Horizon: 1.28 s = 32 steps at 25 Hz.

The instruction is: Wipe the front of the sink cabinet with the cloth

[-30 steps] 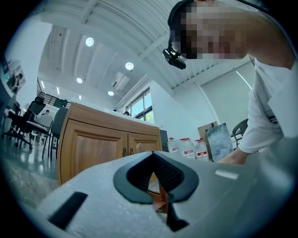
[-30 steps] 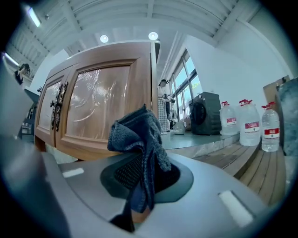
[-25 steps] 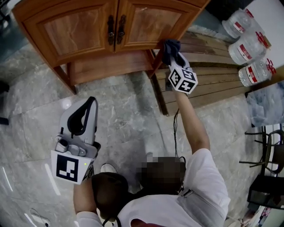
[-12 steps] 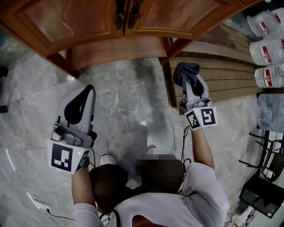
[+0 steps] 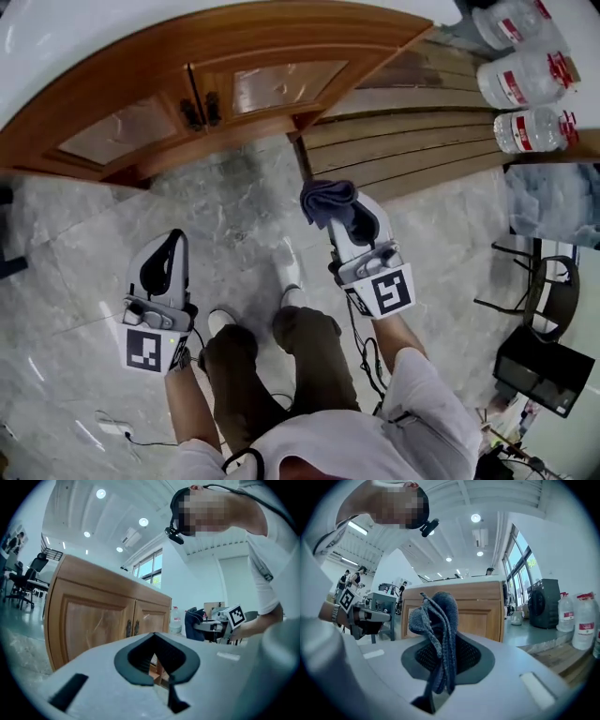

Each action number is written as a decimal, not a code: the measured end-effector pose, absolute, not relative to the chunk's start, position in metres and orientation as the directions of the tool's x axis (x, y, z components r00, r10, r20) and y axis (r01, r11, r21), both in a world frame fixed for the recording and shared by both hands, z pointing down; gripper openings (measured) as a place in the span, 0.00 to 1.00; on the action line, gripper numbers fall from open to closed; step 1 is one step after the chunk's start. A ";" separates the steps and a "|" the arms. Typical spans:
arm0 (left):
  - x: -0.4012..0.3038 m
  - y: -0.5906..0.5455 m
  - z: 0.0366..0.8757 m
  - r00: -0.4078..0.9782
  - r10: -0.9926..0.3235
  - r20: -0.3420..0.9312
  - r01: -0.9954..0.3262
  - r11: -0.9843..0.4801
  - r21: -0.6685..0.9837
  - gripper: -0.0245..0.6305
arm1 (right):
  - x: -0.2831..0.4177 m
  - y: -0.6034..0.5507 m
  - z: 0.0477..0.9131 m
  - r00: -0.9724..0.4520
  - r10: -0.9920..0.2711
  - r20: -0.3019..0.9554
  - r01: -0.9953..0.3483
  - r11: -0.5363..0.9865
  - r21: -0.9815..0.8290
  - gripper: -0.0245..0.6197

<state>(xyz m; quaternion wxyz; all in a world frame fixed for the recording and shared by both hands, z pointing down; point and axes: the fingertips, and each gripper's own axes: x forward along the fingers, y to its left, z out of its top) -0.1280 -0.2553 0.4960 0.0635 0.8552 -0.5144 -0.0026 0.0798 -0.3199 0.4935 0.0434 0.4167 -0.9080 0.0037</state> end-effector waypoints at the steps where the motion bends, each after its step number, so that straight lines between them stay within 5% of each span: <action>1: -0.123 -0.251 0.468 0.492 -0.869 0.056 -0.868 -0.484 0.115 0.04 | 0.081 -0.314 0.466 -0.655 -0.751 0.085 -0.752 0.658 0.023 0.14; 12: -0.087 -0.185 0.084 0.552 -0.831 0.067 -0.833 -0.545 0.094 0.04 | 0.105 -0.246 0.081 -0.692 -0.720 0.062 -0.722 0.692 -0.027 0.14; 19: -0.089 -0.136 -0.081 0.579 -0.814 0.044 -0.814 -0.576 0.074 0.04 | 0.105 -0.222 -0.090 -0.698 -0.714 0.054 -0.716 0.698 -0.028 0.14; 25: -0.113 -0.116 -0.136 0.531 -0.846 0.047 -0.848 -0.530 0.025 0.04 | 0.069 -0.192 -0.144 -0.803 -0.581 0.134 -0.591 0.805 -0.050 0.14; 32: -0.121 -0.124 -0.153 0.526 -0.851 0.002 -0.849 -0.524 0.072 0.04 | 0.049 -0.186 -0.166 -0.816 -0.574 0.069 -0.576 0.817 -0.013 0.14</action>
